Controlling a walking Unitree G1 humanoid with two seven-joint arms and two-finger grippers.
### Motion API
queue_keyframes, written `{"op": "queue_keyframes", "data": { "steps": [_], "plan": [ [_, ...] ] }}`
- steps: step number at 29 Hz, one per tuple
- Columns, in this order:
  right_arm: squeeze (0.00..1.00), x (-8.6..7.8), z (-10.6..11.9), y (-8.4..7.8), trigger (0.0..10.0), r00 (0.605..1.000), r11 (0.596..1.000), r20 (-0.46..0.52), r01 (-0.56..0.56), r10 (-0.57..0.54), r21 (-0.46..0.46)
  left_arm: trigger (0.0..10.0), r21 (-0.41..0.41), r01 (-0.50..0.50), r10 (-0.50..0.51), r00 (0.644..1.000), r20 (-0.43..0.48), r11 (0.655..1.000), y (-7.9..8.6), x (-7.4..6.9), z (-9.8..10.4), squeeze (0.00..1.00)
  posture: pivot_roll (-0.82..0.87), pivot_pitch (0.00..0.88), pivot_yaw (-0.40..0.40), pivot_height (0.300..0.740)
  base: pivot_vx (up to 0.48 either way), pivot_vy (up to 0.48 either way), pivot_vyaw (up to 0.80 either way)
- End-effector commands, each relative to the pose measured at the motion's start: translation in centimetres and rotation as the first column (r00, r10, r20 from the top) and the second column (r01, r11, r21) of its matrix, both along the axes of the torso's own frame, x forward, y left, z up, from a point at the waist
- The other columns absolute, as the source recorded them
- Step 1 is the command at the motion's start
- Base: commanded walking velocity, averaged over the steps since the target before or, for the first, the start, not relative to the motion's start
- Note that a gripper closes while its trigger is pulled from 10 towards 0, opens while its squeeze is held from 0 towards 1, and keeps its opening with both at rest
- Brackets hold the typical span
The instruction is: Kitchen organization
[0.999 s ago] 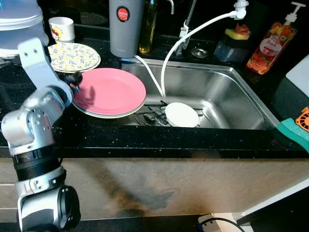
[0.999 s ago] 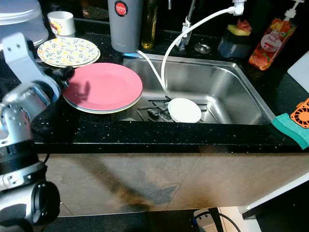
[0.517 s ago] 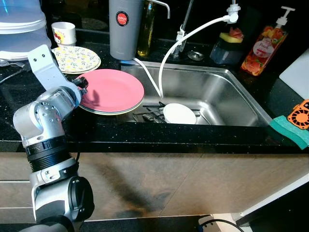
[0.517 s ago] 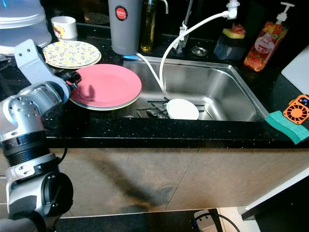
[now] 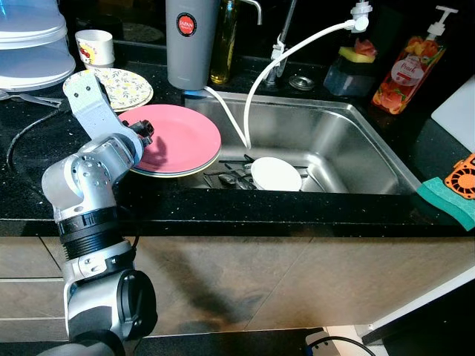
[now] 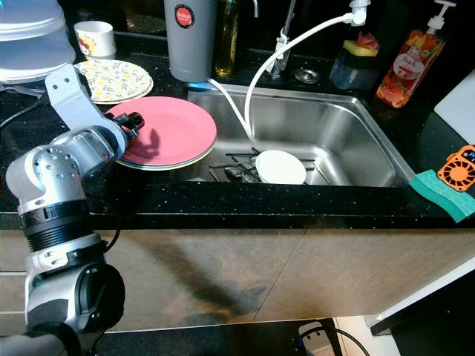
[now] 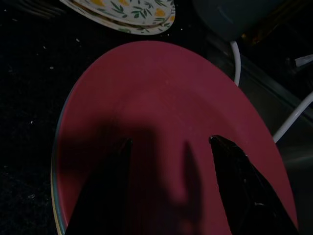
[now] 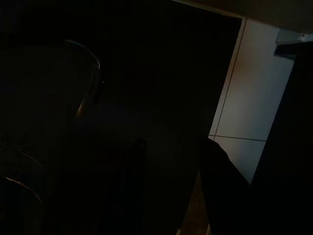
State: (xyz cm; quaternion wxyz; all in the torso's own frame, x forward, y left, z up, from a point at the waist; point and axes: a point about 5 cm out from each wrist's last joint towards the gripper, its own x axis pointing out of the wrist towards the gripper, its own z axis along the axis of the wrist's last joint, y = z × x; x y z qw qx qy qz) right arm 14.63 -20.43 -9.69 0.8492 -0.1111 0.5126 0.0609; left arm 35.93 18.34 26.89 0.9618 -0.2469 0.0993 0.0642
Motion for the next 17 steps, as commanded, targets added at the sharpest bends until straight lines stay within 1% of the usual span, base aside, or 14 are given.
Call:
{"op": "queue_keyframes", "data": {
  "steps": [1,5,7,10,13,17],
  "plan": [
    [0.00,-0.3,0.0,-0.6,10.0,1.000,1.000,-0.011,-0.002,0.002,-0.018,10.0,0.009,0.022,-0.021,1.000,-0.020,1.000,-0.6,0.2,-0.2,0.00,0.15,0.049,-0.132,0.740,0.000,0.000,0.00],
    [0.00,-0.4,0.0,-0.6,10.0,1.000,1.000,-0.012,0.000,0.000,-0.018,10.0,0.068,-0.040,0.040,0.999,-0.006,0.997,0.1,0.1,0.5,0.00,0.15,0.049,-0.132,0.740,0.000,0.000,0.00],
    [0.00,-0.4,-0.1,-0.6,10.0,1.000,1.000,-0.012,0.000,0.000,-0.018,10.0,0.076,-0.056,0.056,0.998,0.000,0.996,0.4,0.1,0.7,0.00,0.15,0.049,-0.132,0.740,0.000,0.000,0.00],
    [0.00,-0.4,-0.1,-0.6,10.0,1.000,1.000,-0.013,-0.002,0.002,-0.017,10.0,0.089,-0.096,0.094,0.995,0.026,0.991,1.2,-0.2,1.5,0.00,0.15,0.049,-0.132,0.740,0.000,0.000,0.00],
    [0.00,-0.3,0.0,-0.5,10.0,1.000,1.000,-0.011,-0.004,0.004,-0.016,10.0,0.089,-0.104,0.101,0.994,0.036,0.991,1.7,-0.5,1.9,0.00,0.16,0.046,-0.130,0.740,0.000,0.000,0.00],
    [0.00,-0.2,0.0,-0.5,10.0,1.000,1.000,-0.008,-0.006,0.006,-0.017,10.0,0.096,-0.094,0.091,0.995,0.032,0.991,1.9,-0.7,1.9,0.00,0.16,0.046,-0.130,0.740,0.000,0.000,0.00]
  ]
}}
